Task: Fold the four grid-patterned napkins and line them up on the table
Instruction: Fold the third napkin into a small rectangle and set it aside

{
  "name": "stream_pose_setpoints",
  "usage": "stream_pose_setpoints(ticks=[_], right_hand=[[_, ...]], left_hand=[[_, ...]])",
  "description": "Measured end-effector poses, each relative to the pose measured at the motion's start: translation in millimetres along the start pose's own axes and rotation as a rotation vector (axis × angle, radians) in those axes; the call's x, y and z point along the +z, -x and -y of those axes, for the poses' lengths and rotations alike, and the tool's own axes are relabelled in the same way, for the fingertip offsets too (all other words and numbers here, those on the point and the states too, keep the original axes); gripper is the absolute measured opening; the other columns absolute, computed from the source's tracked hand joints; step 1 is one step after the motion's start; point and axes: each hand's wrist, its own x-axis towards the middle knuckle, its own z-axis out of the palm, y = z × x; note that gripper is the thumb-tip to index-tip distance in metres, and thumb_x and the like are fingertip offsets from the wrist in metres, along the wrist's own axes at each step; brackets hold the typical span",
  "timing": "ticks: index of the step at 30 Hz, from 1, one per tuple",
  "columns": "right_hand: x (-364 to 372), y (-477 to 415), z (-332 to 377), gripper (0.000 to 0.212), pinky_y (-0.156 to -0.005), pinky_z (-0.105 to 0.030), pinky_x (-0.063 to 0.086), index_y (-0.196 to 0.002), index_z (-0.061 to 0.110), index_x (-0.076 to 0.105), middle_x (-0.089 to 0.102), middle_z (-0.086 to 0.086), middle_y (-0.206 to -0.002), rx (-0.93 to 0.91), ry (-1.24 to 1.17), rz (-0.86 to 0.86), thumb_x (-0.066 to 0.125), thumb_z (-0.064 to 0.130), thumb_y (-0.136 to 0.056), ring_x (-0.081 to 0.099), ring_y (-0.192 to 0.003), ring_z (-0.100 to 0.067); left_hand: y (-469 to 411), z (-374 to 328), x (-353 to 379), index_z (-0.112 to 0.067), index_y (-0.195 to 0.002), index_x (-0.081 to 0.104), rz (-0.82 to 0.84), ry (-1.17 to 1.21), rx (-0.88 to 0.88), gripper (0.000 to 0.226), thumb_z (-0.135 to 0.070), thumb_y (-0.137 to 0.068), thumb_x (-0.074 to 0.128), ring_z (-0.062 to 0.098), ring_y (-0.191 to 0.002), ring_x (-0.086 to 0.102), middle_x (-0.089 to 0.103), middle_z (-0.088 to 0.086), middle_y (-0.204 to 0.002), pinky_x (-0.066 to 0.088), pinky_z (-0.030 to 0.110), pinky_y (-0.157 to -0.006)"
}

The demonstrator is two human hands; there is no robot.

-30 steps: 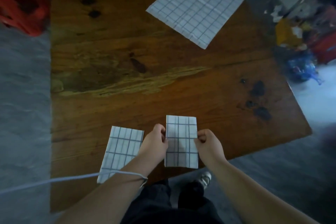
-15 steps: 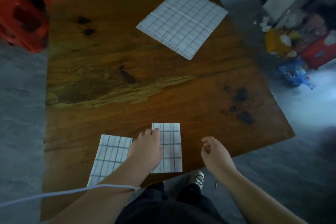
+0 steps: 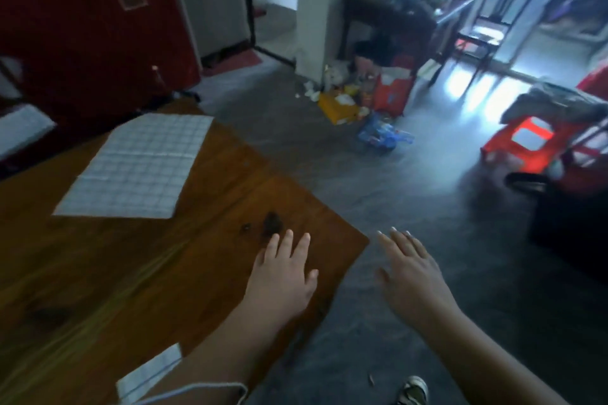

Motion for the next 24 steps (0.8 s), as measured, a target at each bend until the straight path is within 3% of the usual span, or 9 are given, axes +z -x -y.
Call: stream_pose_setpoints(ticks=[2, 5, 12, 17, 24], right_hand=[[-13.2, -3.9, -49.6, 0.069, -0.126, -0.043, 0.017, -0.161, 0.030, 0.023, 0.018, -0.002, -0.170, 0.047, -0.027, -0.041, 0.036, 0.053, -0.097, 0.011, -0.157, -0.022], [-34.1, -14.5, -127.0, 0.085, -0.126, -0.043, 0.017, -0.161, 0.024, 0.026, 0.022, -0.006, -0.169, 0.090, -0.043, -0.066, 0.016, 0.063, -0.086, 0.014, -0.157, -0.025], [-84.3, -82.7, -249.5, 0.078, -0.127, -0.041, 0.012, -0.163, 0.026, 0.017, 0.015, -0.005, -0.171, 0.078, -0.057, -0.022, 0.030, 0.057, -0.093, 0.006, -0.158, -0.023], [-110.2, -164.6, -283.2, 0.072, -0.128, -0.042, 0.010, -0.163, 0.029, 0.009, 0.007, -0.001, -0.172, 0.005, -0.060, 0.048, 0.041, 0.050, -0.102, -0.001, -0.158, -0.021], [-132.2, -320.8, -279.8, 0.072, -0.127, -0.046, 0.013, -0.162, 0.030, 0.010, 0.008, -0.002, -0.172, -0.135, -0.024, 0.103, 0.047, 0.042, -0.101, -0.001, -0.158, -0.023]], left_hand=[[-35.6, -57.1, 6.5, -0.032, -0.161, 0.000, 0.012, -0.019, 0.060, 0.071, -0.054, -0.103, 0.035, 0.026, -0.156, 0.000, 0.000, 0.002, -0.170, 0.008, 0.046, -0.124], [-84.3, -146.9, 19.4, -0.030, -0.161, 0.003, 0.012, -0.075, 0.154, 0.071, -0.055, -0.103, 0.035, 0.025, -0.156, 0.002, 0.002, 0.003, -0.170, 0.009, 0.045, -0.125], [-175.3, -288.3, 35.2, -0.029, -0.161, 0.006, 0.008, -0.081, 0.164, 0.070, -0.056, -0.102, 0.033, 0.023, -0.155, 0.003, 0.005, 0.003, -0.170, 0.008, 0.042, -0.124], [-237.5, -310.3, 21.9, -0.030, -0.161, 0.004, 0.020, -0.071, 0.043, 0.071, -0.057, -0.102, 0.032, 0.025, -0.155, 0.003, 0.005, 0.003, -0.170, 0.009, 0.045, -0.125], [-364.1, -278.1, -16.2, -0.029, -0.161, 0.004, -0.034, 0.003, -0.099, 0.070, -0.056, -0.103, 0.032, 0.025, -0.155, 0.002, 0.004, 0.003, -0.170, 0.011, 0.044, -0.124]])
